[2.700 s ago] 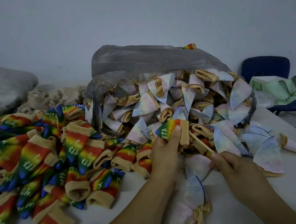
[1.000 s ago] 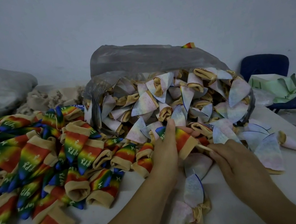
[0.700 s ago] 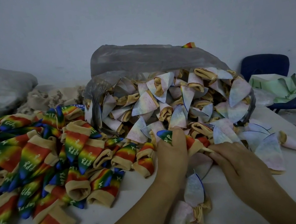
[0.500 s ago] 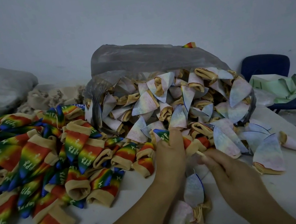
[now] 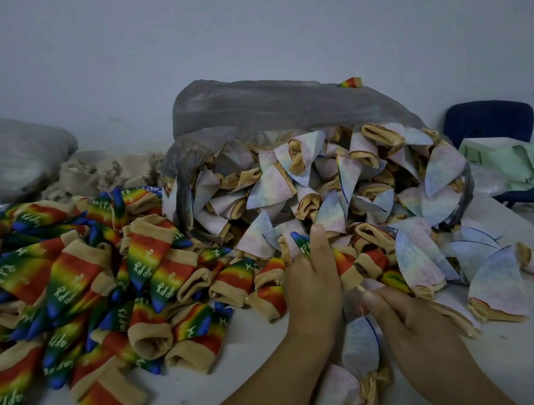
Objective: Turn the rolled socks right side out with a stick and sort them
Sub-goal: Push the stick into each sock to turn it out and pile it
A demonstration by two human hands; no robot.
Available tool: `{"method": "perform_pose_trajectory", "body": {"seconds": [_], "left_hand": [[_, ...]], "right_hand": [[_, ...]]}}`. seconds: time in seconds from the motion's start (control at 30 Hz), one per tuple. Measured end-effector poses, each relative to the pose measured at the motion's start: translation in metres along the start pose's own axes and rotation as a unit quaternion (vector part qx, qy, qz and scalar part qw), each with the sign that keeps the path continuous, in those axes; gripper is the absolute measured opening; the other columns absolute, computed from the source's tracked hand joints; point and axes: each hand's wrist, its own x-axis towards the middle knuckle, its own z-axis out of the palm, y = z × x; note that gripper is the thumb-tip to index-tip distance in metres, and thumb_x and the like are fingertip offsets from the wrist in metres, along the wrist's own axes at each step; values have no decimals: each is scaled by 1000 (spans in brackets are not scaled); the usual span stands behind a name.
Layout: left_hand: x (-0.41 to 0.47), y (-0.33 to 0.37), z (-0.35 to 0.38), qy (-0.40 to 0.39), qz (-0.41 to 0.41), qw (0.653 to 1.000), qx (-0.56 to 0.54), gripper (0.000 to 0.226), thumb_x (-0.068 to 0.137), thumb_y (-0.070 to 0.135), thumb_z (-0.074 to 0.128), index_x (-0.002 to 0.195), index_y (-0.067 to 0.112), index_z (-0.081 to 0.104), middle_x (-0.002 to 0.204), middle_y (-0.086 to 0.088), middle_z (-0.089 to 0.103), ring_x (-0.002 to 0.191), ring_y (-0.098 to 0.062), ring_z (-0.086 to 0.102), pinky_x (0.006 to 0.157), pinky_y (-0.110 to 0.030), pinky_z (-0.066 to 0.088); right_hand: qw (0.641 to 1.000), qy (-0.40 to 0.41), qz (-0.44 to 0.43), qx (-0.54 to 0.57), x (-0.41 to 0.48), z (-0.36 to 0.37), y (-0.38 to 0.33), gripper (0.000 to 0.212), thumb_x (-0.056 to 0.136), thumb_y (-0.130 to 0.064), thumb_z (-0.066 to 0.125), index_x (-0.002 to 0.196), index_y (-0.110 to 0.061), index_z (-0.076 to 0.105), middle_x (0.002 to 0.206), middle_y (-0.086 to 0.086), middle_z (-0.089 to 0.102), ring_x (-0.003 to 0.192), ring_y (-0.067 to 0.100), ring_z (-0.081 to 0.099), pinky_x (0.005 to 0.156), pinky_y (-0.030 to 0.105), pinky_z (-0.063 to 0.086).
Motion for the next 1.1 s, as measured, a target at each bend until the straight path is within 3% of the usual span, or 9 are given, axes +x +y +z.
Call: {"method": "perform_pose_trajectory", "body": {"seconds": [0.27, 0.53, 0.63, 0.67, 0.7, 0.8, 0.9, 1.0, 1.1], "left_hand": [[1, -4, 0, 44, 4, 995, -89, 55, 88, 64, 26, 57, 20, 37, 45, 8, 37, 46, -6, 39, 50, -20, 39], [1, 4, 5, 30, 54, 998, -22, 52, 91, 62, 28, 57, 26, 43, 38, 10, 42, 37, -5, 37, 52, -29, 37], [-2, 10, -2, -23, 104, 991, 87, 35, 106, 30, 38, 135, 12, 41, 52, 8, 62, 39, -3, 50, 46, -12, 40], [-6, 15, -5, -34, 110, 989, 96, 49, 97, 36, 57, 59, 68, 52, 55, 3, 66, 39, -4, 54, 44, -10, 40], [-3, 3, -2, -45, 141, 977, 153, 33, 75, 27, 82, 72, -4, 72, 53, -4, 65, 37, -6, 53, 42, -11, 39], [-8, 2, 8, 42, 186, 957, 217, 74, 27, 10, 100, 93, -3, 70, 41, -12, 52, 29, -8, 47, 37, -15, 36], [-3, 2, 1, -32, 154, 982, 108, 11, 85, 6, 70, 81, 16, 70, 38, 0, 54, 32, -2, 51, 42, -8, 39], [-5, -4, 6, -50, -33, 997, -51, 41, 104, 26, 42, 63, 29, 46, 38, 32, 48, 45, 22, 49, 52, 1, 37], [-2, -9, 4, -87, -17, 996, -21, 57, 100, 45, 41, 48, 25, 52, 39, 21, 51, 45, 11, 52, 51, -4, 38]], "right_hand": [[999, 5, -36, -40, -2, 2, 4, 27, 78, -59, 26, 74, -46, 50, 74, 0, 66, 69, 8, 58, 67, 36, 49], [999, -10, -12, 43, 3, -5, 4, 28, 91, -44, 44, 68, -38, 58, 71, -17, 64, 73, -15, 54, 62, 3, 37], [997, -44, -51, 24, 9, -24, 3, 30, 80, -55, 39, 64, -40, 59, 77, -21, 65, 79, -9, 57, 66, 2, 38], [997, -50, -62, 7, 10, -30, 4, 31, 77, -59, 37, 64, -41, 59, 79, -23, 65, 79, -9, 57, 66, 4, 38], [996, -54, -72, -14, 12, -34, 6, 33, 75, -63, 34, 66, -43, 59, 80, -22, 65, 79, -7, 57, 66, 7, 40], [992, -47, -88, -72, 12, -36, 14, 35, 72, -69, 26, 71, -49, 55, 78, -10, 67, 76, -1, 57, 65, 17, 42], [991, -38, -87, -94, 11, -31, 21, 33, 73, -70, 22, 75, -53, 50, 83, -14, 67, 79, -3, 56, 64, 17, 42], [989, -22, -91, -113, 13, -25, 25, 32, 74, -69, 19, 79, -53, 46, 77, -20, 64, 73, -5, 55, 58, 13, 37], [989, 8, -89, -116, 14, -20, 29, 31, 78, -68, 19, 74, -50, 45, 68, -31, 58, 68, -8, 54, 54, 14, 36]]}}
